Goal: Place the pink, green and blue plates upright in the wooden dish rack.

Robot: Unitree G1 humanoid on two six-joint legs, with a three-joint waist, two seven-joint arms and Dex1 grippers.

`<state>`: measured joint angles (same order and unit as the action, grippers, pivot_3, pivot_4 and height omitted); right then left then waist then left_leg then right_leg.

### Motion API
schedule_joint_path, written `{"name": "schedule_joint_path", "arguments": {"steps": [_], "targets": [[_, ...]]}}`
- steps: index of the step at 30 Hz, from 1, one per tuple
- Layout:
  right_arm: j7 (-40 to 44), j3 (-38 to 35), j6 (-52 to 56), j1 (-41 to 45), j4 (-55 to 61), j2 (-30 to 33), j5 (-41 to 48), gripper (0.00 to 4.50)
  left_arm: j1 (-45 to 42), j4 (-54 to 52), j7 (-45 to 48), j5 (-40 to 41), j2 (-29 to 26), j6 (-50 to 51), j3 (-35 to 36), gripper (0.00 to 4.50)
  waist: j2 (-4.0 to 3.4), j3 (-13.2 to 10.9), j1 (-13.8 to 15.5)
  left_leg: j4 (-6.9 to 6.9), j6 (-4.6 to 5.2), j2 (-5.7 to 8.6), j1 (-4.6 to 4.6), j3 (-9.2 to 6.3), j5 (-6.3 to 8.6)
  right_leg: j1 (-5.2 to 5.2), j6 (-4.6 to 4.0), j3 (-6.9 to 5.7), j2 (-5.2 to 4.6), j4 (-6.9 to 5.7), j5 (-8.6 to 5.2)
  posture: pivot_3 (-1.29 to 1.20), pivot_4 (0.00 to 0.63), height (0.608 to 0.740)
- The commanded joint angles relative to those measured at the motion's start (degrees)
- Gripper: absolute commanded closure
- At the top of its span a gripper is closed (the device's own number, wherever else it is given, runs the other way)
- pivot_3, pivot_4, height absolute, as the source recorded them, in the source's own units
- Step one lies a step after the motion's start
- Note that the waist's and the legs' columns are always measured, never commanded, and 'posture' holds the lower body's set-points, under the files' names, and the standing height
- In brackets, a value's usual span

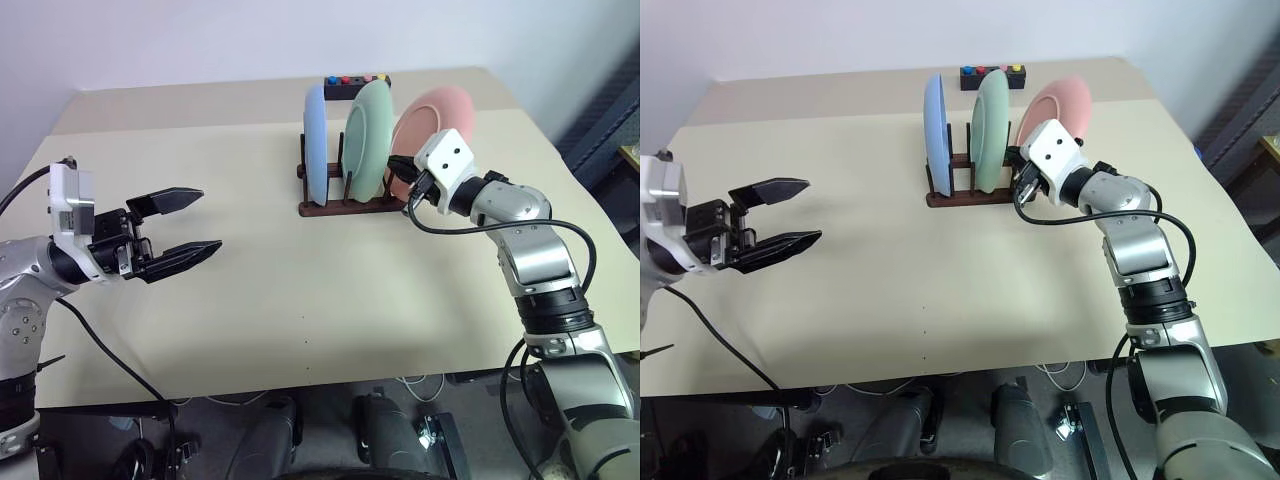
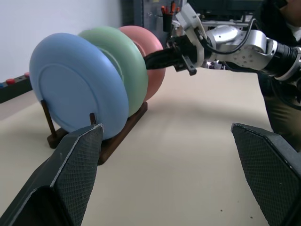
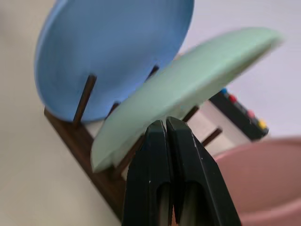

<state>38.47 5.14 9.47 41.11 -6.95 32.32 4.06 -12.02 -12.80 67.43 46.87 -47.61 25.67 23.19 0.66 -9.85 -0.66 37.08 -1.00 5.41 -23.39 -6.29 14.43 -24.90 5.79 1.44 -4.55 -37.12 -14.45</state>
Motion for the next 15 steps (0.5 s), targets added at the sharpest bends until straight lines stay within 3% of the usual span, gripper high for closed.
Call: {"name": "schedule_joint_path", "arguments": {"steps": [1, 6, 11, 15], "targets": [[-0.6, -1.6, -1.7, 3.0, 1.6, -0.6, 0.2, 4.45, 0.1, -1.2, -0.1, 0.5, -0.1, -0.6, 1.0, 0.00, 0.00, 0.0, -0.1, 0.00, 0.00, 0.00, 0.00, 0.00, 0.00, 0.00, 0.00, 0.00, 0.00, 0.00, 0.00, 0.00, 0.150, 0.740], [-3.1, -3.7, -3.9, 5.0, -0.5, -0.6, -0.1, 4.45, 0.4, -1.2, -0.3, 0.7, -0.2, -0.4, 1.3, 0.00, 0.00, 0.0, -0.1, -0.01, 0.00, 0.00, 0.00, -0.01, 0.00, -0.01, 0.00, 0.00, 0.00, 0.00, 0.00, 0.00, 0.150, 0.740], [-10.2, -10.0, -9.4, 10.5, -3.7, -1.5, 1.0, 4.45, 0.3, -1.1, -0.2, 0.7, -0.2, -0.4, 1.1, 0.00, -0.01, 0.0, -0.2, -0.03, -0.01, 0.00, 0.00, 0.00, 0.00, -0.03, 0.00, 0.00, 0.01, -0.01, 0.00, 0.00, 0.150, 0.740], [-17.7, -14.6, -13.1, 12.9, -9.1, 1.4, -2.4, 4.45, -0.2, -1.0, -0.2, 0.7, -0.1, -0.5, 0.7, 0.00, 0.01, 0.0, 0.0, -0.03, -0.01, 0.00, 0.00, -0.01, -0.01, -0.01, 0.00, 0.00, 0.01, 0.00, 0.00, 0.00, 0.150, 0.740]]}}
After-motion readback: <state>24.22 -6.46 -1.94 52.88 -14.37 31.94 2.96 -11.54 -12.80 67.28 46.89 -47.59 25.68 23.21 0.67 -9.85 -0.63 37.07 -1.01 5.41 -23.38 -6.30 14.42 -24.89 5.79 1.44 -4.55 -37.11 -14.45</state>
